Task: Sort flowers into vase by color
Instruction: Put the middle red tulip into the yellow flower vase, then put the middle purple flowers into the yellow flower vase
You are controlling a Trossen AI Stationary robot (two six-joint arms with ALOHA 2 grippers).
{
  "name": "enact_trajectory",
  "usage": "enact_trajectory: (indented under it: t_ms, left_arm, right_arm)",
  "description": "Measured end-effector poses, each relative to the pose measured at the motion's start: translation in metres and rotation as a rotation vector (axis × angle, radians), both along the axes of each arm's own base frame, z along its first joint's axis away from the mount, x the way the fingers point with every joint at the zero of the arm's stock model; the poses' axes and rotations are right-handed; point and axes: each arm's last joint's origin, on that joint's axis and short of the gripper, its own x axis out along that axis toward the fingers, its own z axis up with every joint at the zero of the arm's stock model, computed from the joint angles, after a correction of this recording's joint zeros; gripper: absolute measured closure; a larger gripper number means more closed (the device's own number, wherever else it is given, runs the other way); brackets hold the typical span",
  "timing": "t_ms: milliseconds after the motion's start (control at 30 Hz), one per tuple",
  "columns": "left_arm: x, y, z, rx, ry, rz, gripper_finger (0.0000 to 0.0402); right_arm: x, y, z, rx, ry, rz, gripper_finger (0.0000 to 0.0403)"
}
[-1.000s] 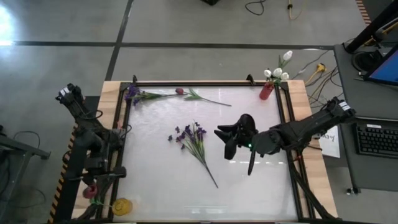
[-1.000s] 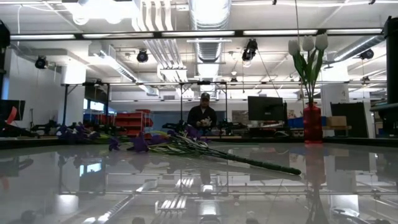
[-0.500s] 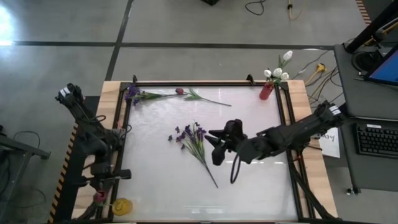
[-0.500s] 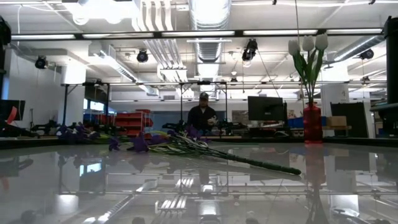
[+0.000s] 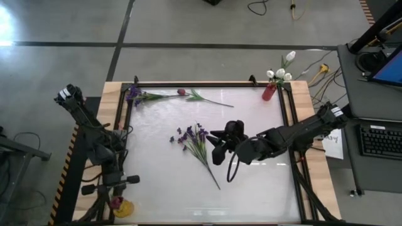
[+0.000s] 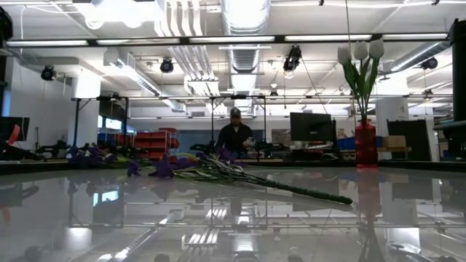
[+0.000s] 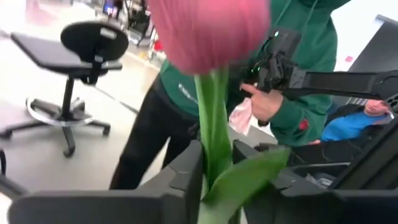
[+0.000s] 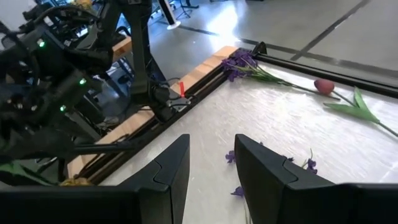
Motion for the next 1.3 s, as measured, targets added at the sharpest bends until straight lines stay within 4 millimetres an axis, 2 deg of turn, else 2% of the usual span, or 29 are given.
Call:
enact_trajectory:
  t_ms: [200,333,467,567,833,1067,1300]
  left_arm:
    - [-0.006,0.004,0.0,0.011,0.053,-0.009,0.0271]
    - [-0.011,0.01,0.0,0.022,0.134,-0.009,0.0254]
    - [-0.019,0.014,-0.004,0.083,0.273,-0.023,0.0251]
    - [-0.023,0.016,0.002,0.123,0.34,-0.02,0.0251]
    - [-0.026,0.023,0.037,0.234,0.344,0.113,0.0251]
    - [-0.027,0.025,0.046,0.393,0.442,0.219,0.0251]
    - [-0.021,0.015,0.052,0.389,0.508,0.258,0.0247]
  right_arm:
    - [0.0,-0.004,0.001,-0.003,0.002,-0.009,0.0284]
    - [-0.001,-0.005,0.001,-0.006,0.009,-0.01,0.0284]
    - [-0.001,-0.005,0.001,-0.01,0.017,-0.01,0.0284]
    - [-0.002,-0.005,0.0,-0.013,0.022,-0.009,0.0284]
    - [-0.002,-0.005,-0.001,-0.021,0.041,-0.008,0.0284]
    - [-0.002,-0.005,-0.002,-0.034,0.051,0.006,0.0284]
    - [-0.002,-0.005,-0.002,-0.043,0.063,0.023,0.0284]
